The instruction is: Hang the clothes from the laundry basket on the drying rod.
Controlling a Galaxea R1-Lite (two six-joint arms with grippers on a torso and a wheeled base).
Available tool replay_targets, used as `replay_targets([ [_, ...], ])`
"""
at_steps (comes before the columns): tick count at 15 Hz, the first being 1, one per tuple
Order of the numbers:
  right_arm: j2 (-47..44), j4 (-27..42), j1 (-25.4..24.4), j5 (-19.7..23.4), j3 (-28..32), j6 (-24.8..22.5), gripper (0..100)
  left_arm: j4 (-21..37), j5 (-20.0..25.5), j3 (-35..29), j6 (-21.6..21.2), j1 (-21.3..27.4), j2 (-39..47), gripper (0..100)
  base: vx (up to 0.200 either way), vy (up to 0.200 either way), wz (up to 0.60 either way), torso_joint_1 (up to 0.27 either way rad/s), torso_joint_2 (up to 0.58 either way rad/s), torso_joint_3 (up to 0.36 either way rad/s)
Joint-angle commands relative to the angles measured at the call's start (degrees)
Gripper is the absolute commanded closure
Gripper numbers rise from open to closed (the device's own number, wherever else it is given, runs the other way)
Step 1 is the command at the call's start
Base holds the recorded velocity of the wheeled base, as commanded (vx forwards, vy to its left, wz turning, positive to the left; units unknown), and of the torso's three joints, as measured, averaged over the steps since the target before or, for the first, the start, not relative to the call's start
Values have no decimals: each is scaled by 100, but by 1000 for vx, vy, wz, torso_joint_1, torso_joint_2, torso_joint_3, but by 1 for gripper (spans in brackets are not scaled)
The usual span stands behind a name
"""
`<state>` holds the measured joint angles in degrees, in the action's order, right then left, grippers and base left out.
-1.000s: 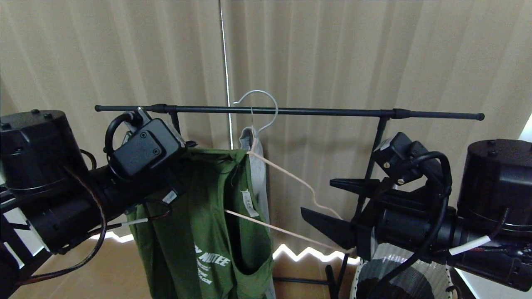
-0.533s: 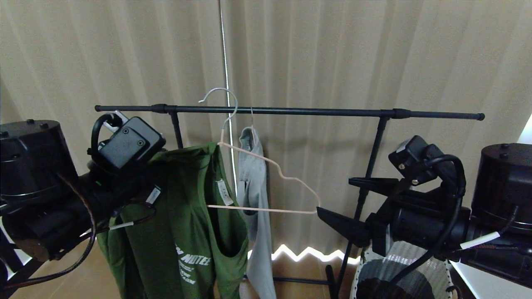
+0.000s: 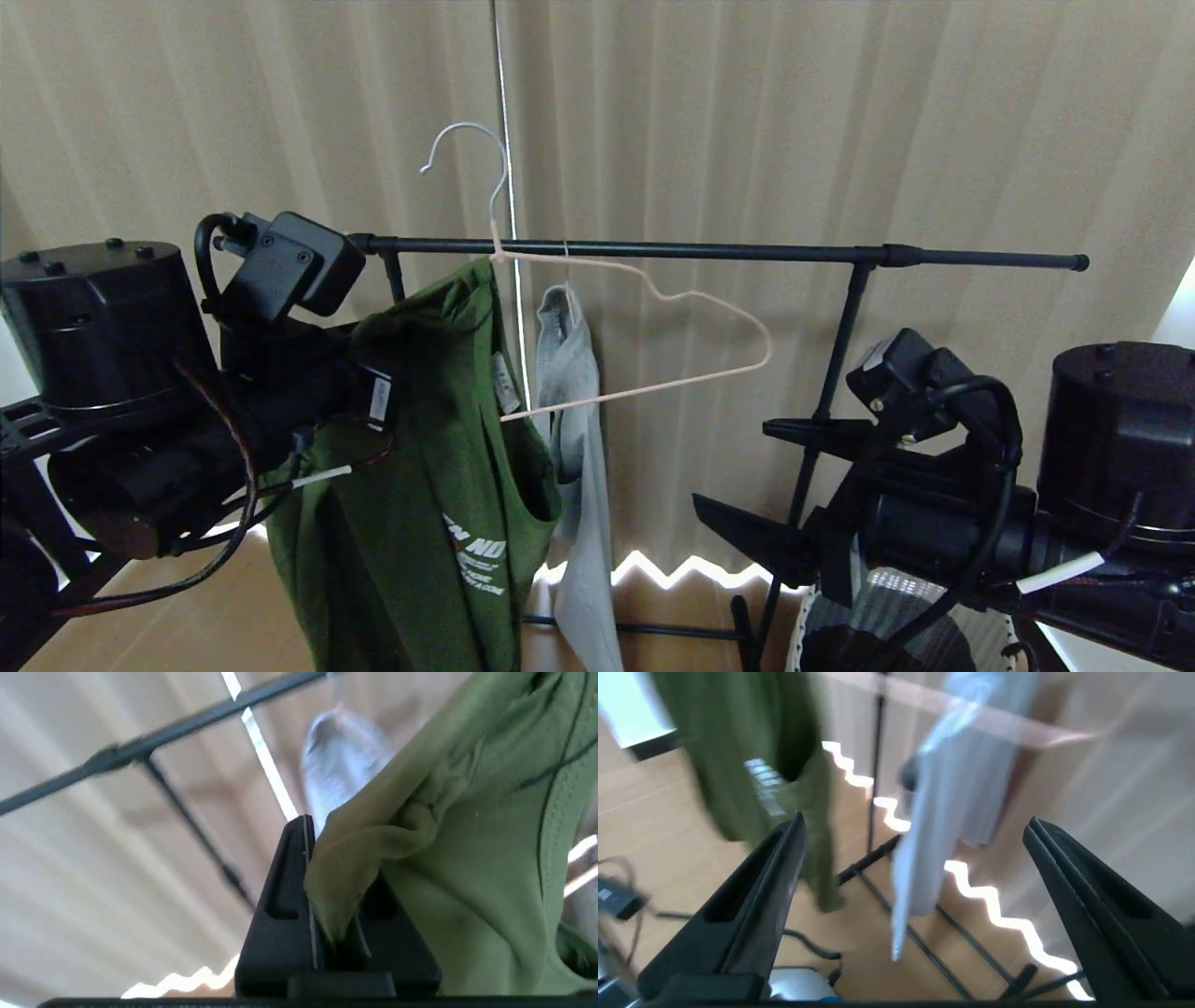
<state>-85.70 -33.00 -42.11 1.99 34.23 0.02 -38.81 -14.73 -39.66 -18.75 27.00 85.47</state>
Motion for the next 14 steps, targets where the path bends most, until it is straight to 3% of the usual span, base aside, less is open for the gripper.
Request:
replay_targets([
  [1, -166, -13, -201, -5, 49, 6, 0, -3, -4, -200, 117, 253, 40, 100, 0, 0, 0, 0, 0, 0],
  [5, -922, -963, -368, -278, 163, -2, 0, 23, 5, -482, 284, 596, 31, 100, 0, 0, 0, 0, 0, 0],
  [9, -1511, -1455, -377, -550, 233, -11, 0, 14, 5, -552, 416, 807, 40, 100, 0, 0, 0, 0, 0, 0],
  [14, -1740, -1552, -368, -840, 119, -20, 0, 14, 5, -587, 416, 833, 5, 100, 0, 0, 0, 0, 0, 0],
])
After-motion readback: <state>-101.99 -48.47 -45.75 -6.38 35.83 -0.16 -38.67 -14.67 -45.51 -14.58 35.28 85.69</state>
